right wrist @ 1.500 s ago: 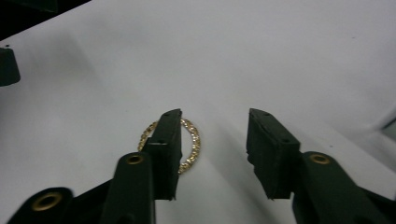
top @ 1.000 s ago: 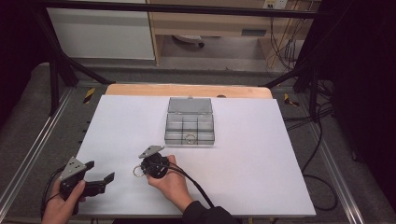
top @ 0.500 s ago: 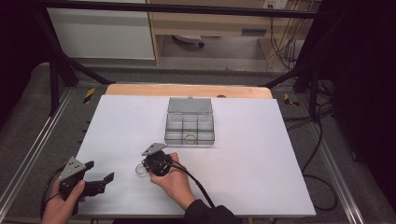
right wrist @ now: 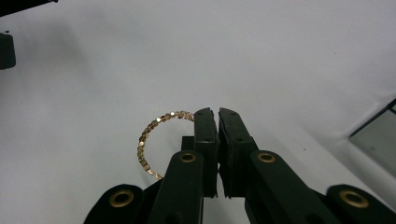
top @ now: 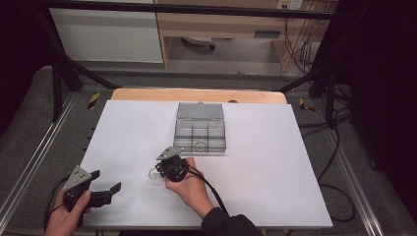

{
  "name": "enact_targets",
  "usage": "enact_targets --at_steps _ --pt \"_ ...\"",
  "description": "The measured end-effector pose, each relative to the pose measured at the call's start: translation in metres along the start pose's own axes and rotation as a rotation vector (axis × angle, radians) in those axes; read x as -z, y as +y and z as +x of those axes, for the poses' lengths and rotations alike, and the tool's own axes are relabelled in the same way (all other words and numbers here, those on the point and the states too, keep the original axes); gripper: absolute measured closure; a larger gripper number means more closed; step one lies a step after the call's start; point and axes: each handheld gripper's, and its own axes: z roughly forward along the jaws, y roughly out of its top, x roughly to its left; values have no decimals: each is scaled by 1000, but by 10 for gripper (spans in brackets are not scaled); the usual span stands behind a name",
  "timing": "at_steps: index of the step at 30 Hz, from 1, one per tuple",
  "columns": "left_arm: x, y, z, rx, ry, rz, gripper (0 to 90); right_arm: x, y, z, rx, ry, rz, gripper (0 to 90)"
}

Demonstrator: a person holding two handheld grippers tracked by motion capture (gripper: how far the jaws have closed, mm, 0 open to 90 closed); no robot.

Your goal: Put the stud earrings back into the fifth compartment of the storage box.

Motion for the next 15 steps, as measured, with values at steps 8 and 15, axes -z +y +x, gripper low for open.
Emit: enact_targets --at_steps 8,15 --pt "-3 -1 -1 -3 6 13 77 7 -3 -10 29 11 -46 871" --pt "-2 -2 5 41 33 -4 78 18 -3 -19 30 1 -67 871"
